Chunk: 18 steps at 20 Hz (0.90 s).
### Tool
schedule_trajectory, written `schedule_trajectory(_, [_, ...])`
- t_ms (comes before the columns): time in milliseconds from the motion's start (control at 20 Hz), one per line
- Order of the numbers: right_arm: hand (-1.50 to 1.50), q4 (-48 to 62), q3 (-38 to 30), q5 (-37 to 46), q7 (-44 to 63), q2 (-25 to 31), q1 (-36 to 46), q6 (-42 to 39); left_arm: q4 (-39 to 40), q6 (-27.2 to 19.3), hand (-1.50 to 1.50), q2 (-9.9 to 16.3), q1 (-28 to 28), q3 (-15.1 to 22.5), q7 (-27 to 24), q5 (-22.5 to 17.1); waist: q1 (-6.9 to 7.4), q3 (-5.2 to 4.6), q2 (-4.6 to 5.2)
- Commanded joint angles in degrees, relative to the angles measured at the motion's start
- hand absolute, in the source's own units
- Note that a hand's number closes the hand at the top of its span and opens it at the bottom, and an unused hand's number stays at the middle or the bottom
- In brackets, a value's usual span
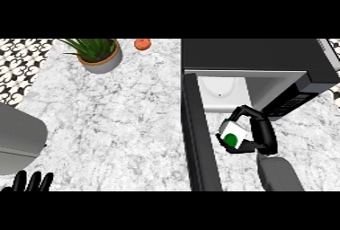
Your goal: Pick up the milk, place it into the microwave and close the microwave
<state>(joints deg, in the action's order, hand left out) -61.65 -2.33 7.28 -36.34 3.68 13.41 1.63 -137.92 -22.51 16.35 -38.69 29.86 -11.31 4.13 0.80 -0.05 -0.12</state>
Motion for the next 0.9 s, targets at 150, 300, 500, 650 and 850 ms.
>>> schedule_trajectory(150, [1.50,14.6,-3.7,4.3,5.0,0.3,16.2,9.2,2.0,3.3,-1.50,1.9,0.6,-4.3,-1.6,-5.5,0.90,0.04,0.34])
schedule_trajectory(300, [1.50,23.8,-5.7,5.0,3.4,2.7,22.6,9.6,3.8,0.4,-1.50,-1.3,3.5,-0.5,-0.2,-0.7,0.82,0.12,0.51])
schedule_trajectory(500, [1.50,32.4,-8.1,6.3,3.4,6.9,29.7,11.7,1.5,3.0,-1.50,1.5,1.0,-3.5,-1.6,-3.8,1.75,0.13,0.73])
schedule_trajectory(650, [1.50,37.1,-10.6,6.7,4.4,9.2,33.1,16.6,0.1,3.7,-1.50,1.6,-1.1,-1.0,-2.7,-3.8,2.96,0.16,0.99])
schedule_trajectory(850, [1.50,41.9,-12.2,7.6,3.0,9.3,37.0,24.6,3.0,3.0,-1.50,0.6,2.9,-1.8,-1.4,-2.6,3.27,0.23,1.66])
